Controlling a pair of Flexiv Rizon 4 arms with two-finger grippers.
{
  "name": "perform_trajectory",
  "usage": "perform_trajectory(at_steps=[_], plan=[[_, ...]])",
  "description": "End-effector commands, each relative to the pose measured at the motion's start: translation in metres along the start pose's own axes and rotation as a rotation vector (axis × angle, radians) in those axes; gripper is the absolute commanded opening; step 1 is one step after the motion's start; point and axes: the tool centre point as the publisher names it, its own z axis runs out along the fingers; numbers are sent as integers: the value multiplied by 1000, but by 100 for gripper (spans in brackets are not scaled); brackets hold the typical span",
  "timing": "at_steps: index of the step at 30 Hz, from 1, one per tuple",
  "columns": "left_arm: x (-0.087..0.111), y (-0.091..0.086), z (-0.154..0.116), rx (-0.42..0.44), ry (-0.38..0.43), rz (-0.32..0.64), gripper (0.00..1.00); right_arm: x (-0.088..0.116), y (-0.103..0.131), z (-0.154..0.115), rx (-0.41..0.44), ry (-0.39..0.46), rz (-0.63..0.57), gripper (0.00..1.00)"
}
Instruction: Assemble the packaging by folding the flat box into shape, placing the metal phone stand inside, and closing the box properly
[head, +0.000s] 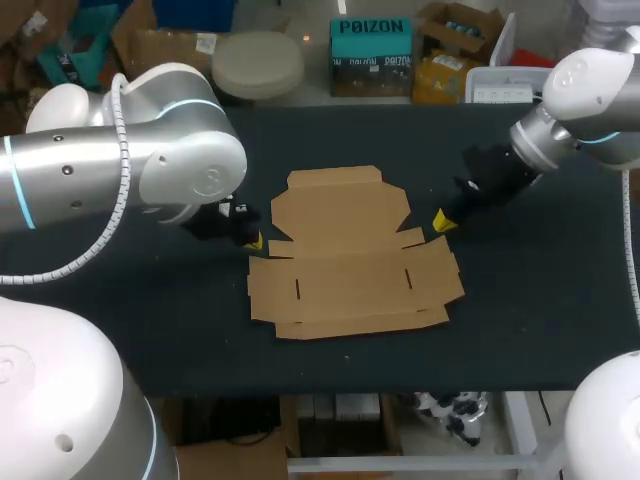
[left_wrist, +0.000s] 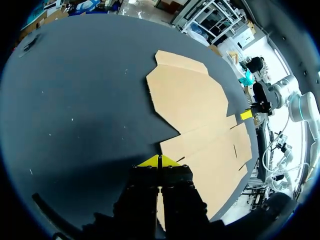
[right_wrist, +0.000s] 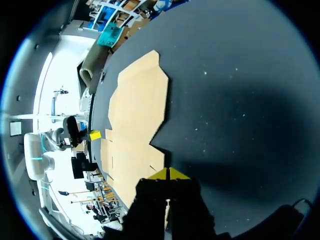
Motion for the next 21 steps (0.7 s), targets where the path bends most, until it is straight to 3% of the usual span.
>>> perform_trajectory(at_steps=[1, 21], plan=[[-7, -5, 8, -25, 19, -1, 0, -4, 1, 5, 8, 12, -2, 0], [-12, -5, 17, -39, 49, -18, 0, -8, -2, 23, 14, 44, -22, 0]])
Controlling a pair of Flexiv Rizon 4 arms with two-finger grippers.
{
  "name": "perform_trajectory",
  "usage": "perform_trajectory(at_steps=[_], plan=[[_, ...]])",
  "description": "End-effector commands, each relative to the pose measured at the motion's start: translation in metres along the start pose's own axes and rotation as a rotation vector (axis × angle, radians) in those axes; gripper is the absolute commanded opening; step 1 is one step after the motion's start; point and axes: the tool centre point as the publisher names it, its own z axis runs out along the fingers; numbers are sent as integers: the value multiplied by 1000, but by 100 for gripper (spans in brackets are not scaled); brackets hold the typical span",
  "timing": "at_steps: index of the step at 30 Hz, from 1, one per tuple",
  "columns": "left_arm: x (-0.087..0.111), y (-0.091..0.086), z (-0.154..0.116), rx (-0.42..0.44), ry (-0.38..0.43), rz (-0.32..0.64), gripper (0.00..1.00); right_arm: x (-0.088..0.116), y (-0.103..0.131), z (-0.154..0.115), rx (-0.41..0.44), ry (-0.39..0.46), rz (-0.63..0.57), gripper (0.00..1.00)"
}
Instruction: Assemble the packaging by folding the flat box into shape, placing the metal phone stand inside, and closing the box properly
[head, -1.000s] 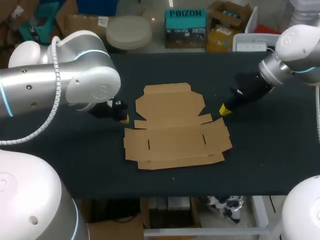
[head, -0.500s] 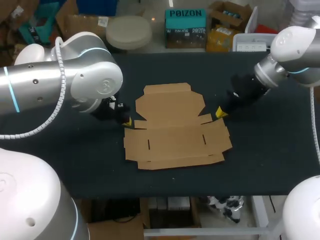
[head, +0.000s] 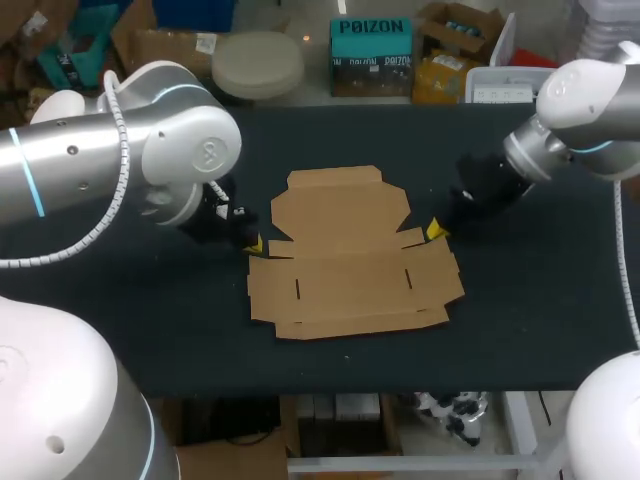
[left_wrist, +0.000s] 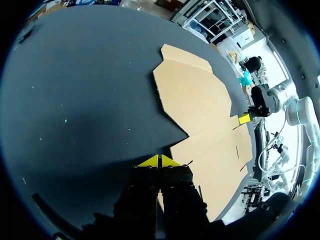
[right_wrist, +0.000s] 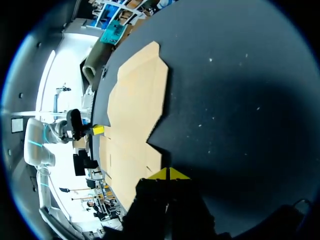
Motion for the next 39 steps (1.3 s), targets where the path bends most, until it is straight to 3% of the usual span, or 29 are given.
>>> perform_trajectory(at_steps=[1, 39], plan=[[-2, -3, 2, -12, 8, -1, 0, -4, 2, 4, 3, 16, -5, 0], [-4, -2, 11, -55, 77, -3, 0, -1, 3, 18, -68, 76, -11, 0]])
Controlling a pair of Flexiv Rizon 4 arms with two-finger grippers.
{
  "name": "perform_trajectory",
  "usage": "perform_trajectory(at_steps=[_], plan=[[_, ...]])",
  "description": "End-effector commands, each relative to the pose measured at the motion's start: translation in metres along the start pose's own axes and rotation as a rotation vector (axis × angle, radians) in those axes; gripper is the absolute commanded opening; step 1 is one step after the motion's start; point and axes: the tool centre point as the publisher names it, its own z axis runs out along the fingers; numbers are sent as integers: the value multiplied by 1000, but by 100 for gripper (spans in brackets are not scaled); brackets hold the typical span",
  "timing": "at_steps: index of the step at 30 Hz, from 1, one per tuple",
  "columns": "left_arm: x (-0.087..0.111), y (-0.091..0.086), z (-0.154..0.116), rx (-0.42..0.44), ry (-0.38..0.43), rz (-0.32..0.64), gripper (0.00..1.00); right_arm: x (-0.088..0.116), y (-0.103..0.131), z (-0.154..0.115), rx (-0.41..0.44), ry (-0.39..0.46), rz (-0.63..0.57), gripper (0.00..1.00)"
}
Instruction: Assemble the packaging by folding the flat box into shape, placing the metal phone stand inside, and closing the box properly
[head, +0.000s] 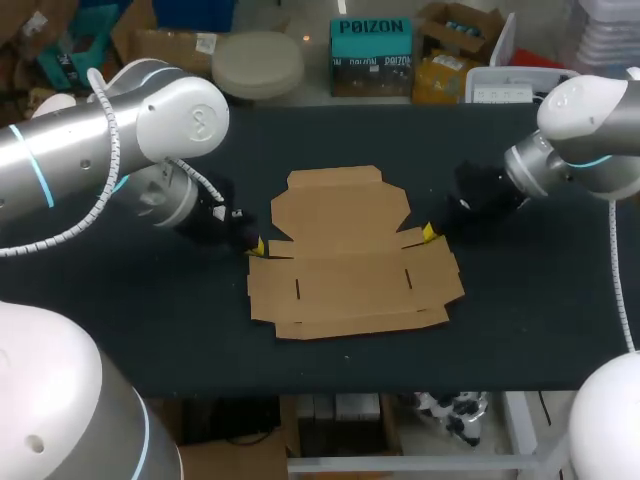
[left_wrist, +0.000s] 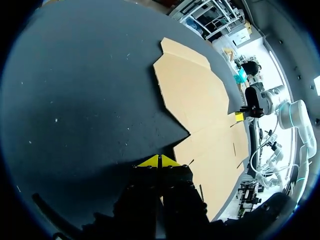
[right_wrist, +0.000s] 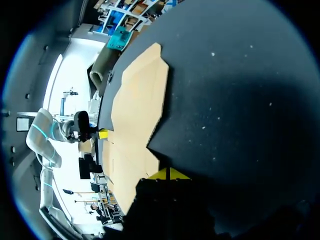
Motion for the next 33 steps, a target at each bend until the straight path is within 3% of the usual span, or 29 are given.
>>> perform_trajectory(at_steps=[1, 19, 33], plan=[[-2, -4, 2, -15, 11, 1, 0, -2, -1, 1, -2, 6, -2, 0], [5, -8, 12, -39, 53, -20, 0, -1, 0, 2, -5, 14, 1, 0], [21, -9, 10, -30, 43, 0, 0, 13, -3, -1, -29, 5, -5, 0]])
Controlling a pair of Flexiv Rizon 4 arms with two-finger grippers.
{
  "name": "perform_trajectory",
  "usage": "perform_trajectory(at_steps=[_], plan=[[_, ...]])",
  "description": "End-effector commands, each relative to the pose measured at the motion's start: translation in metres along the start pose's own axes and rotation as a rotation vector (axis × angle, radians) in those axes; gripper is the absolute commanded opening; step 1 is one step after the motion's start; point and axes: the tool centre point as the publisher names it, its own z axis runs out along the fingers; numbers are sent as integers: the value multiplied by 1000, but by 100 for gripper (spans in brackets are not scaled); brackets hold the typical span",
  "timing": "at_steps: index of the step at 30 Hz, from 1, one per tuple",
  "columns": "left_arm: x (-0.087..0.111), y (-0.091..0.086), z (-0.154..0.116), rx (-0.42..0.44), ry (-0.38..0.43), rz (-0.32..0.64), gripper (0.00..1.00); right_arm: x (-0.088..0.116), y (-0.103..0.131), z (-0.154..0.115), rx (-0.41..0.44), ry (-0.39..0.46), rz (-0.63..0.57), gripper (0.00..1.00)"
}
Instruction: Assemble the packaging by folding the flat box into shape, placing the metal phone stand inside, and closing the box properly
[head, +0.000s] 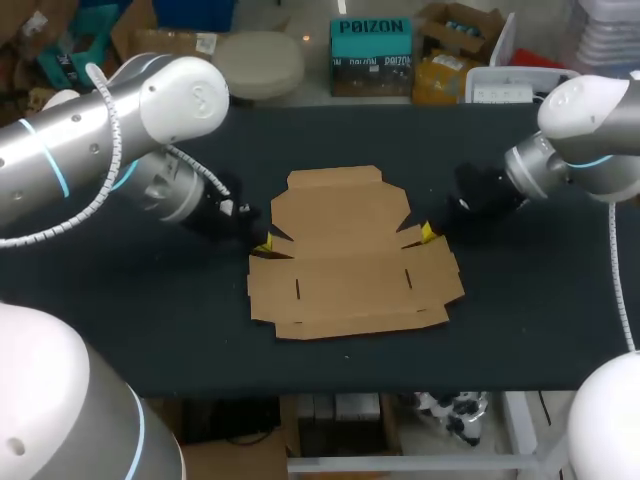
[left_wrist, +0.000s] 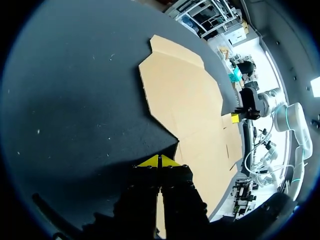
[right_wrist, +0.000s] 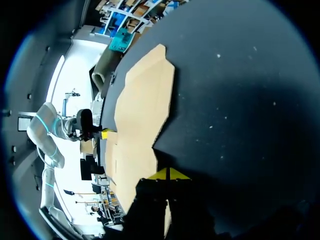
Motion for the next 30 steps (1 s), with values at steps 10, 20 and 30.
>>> perform_trajectory(at_steps=[10, 20, 30], plan=[[15, 0, 1, 5, -46, 13, 0, 15, -6, -3, -36, -58, 5, 0], [22, -1, 2, 9, -97, 1, 0, 23, -4, 1, -51, -105, 14, 0], [28, -1, 2, 9, -131, -15, 0, 31, -4, 2, -85, -164, 32, 0]])
